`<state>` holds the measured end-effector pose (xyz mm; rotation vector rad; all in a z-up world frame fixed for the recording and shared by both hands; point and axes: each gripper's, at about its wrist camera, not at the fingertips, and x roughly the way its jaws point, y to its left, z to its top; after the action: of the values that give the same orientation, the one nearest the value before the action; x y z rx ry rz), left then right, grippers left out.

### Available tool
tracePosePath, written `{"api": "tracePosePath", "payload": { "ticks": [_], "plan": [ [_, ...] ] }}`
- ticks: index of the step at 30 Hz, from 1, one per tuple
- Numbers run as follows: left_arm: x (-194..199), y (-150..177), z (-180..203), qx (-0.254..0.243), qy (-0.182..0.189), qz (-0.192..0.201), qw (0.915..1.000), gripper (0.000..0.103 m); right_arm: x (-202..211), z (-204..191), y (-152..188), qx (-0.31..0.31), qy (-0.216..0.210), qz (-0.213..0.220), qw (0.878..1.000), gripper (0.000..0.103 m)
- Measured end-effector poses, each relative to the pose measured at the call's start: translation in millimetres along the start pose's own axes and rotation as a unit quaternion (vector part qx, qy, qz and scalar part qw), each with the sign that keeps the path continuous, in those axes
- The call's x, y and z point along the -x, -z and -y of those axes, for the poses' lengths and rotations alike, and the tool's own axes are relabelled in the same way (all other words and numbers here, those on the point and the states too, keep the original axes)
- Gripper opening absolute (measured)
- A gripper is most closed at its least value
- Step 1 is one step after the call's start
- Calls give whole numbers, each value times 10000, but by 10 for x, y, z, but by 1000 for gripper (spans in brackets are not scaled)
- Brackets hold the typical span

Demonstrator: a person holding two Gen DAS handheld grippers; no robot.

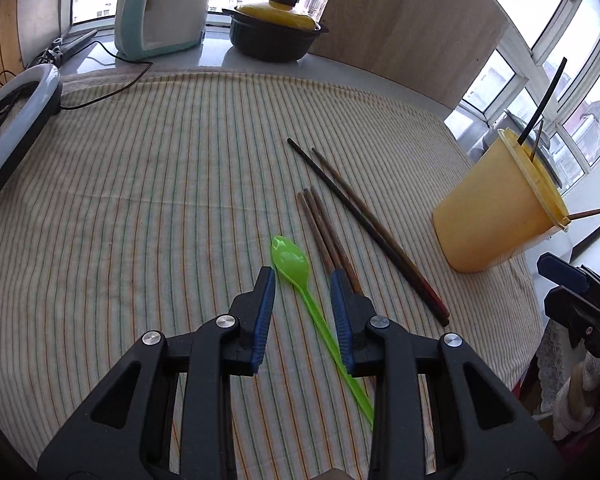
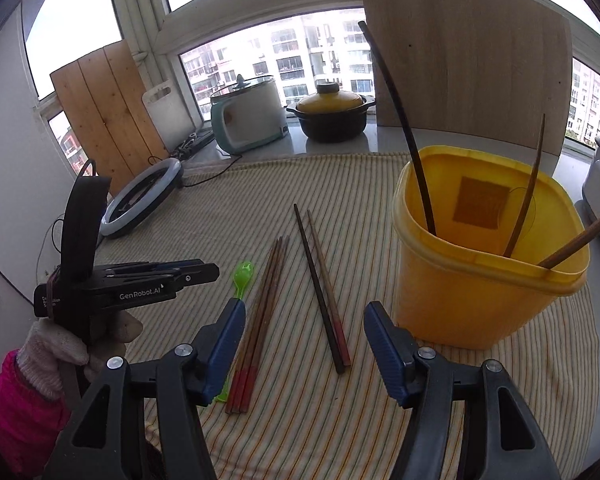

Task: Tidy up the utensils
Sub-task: 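Move both tools back over the remaining spoon and chopsticks on the cloth, then close the left tool on the green plastic spoon while the right tool grasps a wooden chopstick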

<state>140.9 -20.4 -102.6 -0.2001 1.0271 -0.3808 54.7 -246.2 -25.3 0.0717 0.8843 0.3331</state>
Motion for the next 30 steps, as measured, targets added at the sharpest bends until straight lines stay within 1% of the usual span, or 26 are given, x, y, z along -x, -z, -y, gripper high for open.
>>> {"api": "tracePosePath", "payload": {
  "ticks": [2, 4, 6, 9, 17, 21, 24, 26, 30],
  "plan": [
    [-69, 12, -16, 64, 15, -74, 10000, 28, -74, -36, -11, 48, -28, -74, 10000, 64],
    [-140, 15, -21, 99, 22, -146, 9998, 28, -125, -61, -3, 91, -43, -123, 9999, 62],
    [-208, 6, -29, 129, -25, -202, 9997, 28, -184, -74, 21, 96, -54, -206, 9997, 55],
    [-294, -1, -47, 209, 18, -314, 9993, 28, -261, -53, 68, 37, -99, -358, 9993, 48],
    [-419, -57, -81, 367, -15, -340, 9987, 28, -363, 16, 113, -106, -126, -512, 9986, 41],
    [-466, -104, -50, 349, -98, -313, 9989, 28, -410, 8, 84, -129, -155, -537, 9984, 41],
    [-494, -122, -10, 272, -274, -255, 9989, 21, -459, 0, 57, -162, -169, -581, 9980, 39],
    [-508, -130, 2, 263, -284, -206, 9990, 20, -500, -12, 36, -186, -191, -623, 9977, 39],
    [-491, -134, 18, 266, -243, -94, 9993, 13, -575, -64, 14, -121, -193, -707, 9972, 37]
  ]
}}
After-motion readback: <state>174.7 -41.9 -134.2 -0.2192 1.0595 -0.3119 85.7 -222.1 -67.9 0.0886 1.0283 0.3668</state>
